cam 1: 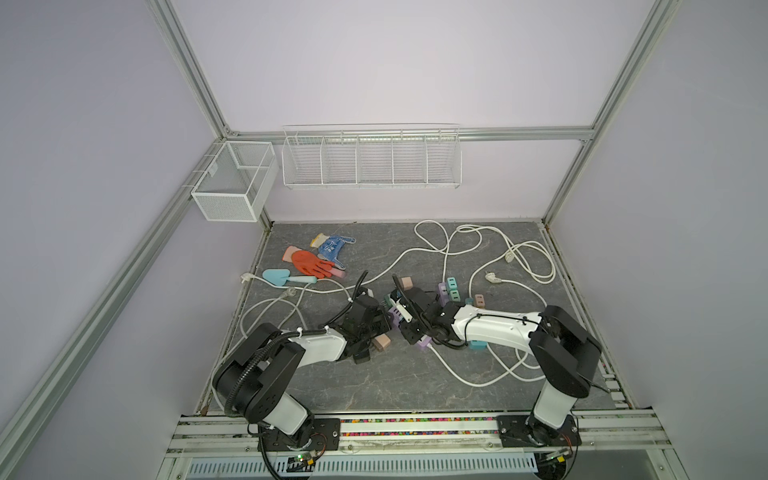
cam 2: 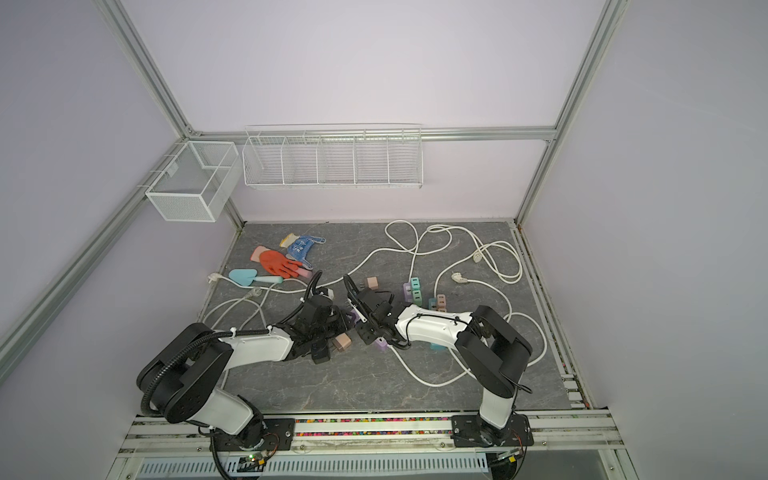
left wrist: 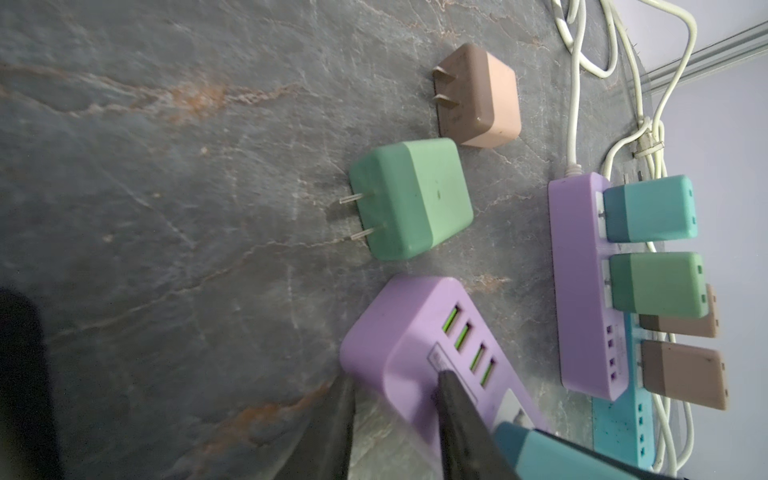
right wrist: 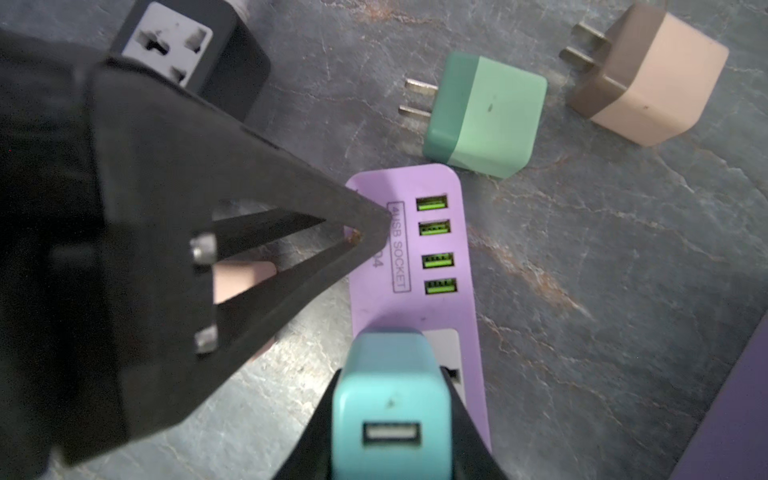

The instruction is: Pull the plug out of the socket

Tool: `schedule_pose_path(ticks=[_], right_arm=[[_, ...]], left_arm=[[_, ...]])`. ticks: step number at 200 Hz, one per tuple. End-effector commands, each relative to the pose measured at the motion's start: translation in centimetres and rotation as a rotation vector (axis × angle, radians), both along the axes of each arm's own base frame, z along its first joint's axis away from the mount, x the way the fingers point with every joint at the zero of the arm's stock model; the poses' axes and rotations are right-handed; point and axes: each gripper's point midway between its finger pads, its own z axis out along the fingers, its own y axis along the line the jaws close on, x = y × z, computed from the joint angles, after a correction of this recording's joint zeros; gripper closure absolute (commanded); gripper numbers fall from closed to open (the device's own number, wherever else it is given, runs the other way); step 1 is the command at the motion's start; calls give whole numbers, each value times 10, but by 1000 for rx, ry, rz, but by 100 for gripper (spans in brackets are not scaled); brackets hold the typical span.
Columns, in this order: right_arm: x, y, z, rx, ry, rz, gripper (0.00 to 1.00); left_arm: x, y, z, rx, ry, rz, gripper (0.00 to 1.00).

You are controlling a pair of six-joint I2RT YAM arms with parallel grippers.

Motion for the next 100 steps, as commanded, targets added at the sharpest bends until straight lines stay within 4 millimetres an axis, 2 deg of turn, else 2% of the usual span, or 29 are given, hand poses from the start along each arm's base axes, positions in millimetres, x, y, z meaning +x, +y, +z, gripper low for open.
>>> schedule_pose_path(ticks=[1,21,51,71,100], right_arm=[[25,0,35,127,-62,-73,86],[25,0,34,141,-49,-66,85],[2,20,25,104,-56,10,86],[12,8,30,90,-94,-41,85],[27,-4,40,143,-55,-80,85]], left_arm=[[-70,66,-86,325,307,-7,66],[-72,67,-87,327,309,-6,66],[-70,66,-87,331,311,-6,67],[-71,66,-88,329,312,-3,67],[-71,66,-89,331,313,-7,67]])
